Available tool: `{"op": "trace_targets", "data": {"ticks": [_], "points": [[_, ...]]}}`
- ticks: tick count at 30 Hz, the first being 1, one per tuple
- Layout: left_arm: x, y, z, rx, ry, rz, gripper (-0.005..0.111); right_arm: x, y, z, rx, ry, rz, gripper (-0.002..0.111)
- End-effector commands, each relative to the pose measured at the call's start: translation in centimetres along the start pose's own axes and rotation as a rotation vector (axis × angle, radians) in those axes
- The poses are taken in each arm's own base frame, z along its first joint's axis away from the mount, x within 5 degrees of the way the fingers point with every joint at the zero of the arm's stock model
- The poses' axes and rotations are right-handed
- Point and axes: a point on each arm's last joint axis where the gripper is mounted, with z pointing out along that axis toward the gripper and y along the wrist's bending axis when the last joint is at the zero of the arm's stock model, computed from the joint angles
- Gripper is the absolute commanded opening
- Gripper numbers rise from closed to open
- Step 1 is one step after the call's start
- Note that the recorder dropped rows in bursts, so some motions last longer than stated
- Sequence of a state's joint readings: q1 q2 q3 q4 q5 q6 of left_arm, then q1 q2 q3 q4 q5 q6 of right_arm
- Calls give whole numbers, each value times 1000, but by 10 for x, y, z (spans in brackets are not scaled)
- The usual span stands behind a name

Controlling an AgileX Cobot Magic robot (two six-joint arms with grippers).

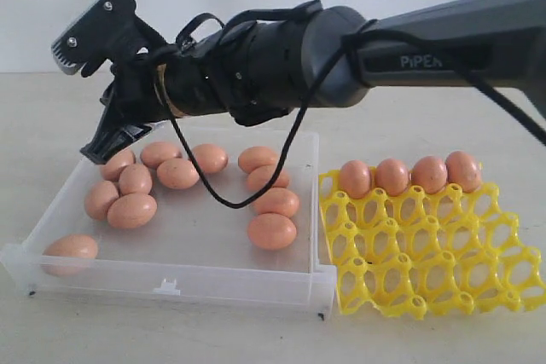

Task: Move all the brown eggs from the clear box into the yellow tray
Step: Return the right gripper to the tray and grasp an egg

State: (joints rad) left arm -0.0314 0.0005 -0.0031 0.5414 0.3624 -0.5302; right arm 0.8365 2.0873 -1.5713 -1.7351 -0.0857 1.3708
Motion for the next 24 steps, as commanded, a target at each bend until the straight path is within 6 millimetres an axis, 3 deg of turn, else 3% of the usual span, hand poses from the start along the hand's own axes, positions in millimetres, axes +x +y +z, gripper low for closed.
{"op": "trace_targets", "data": {"ticks": [1,4,7,10,11,13,16,18,21,24], "points": [[1,0,0,0,-1,5,-4,-7,-9,-3,317,74,-228,0],[1,0,0,0,-1,5,-4,-3,-6,-8,432,220,-358,0],[1,0,0,0,-1,5,-4,19,-8,-18,447,592,-366,0],[1,0,0,0,-1,5,-4,38,-1,-25,197,845,-290,0],[1,0,0,0,-1,5,-4,36,9,-23,-76,810,-335,0],[1,0,0,0,-1,5,-4,29,21,-18,-387,665,-444,0],[1,0,0,0,-1,5,-4,33,27,-7,-475,585,-397,0],[1,0,0,0,-1,5,-4,34,30,-3,-504,551,-486,12],[1,0,0,0,-1,5,-4,30,28,2,-458,494,-482,62],[1,0,0,0,-1,5,-4,25,25,16,-346,378,-463,66]]}}
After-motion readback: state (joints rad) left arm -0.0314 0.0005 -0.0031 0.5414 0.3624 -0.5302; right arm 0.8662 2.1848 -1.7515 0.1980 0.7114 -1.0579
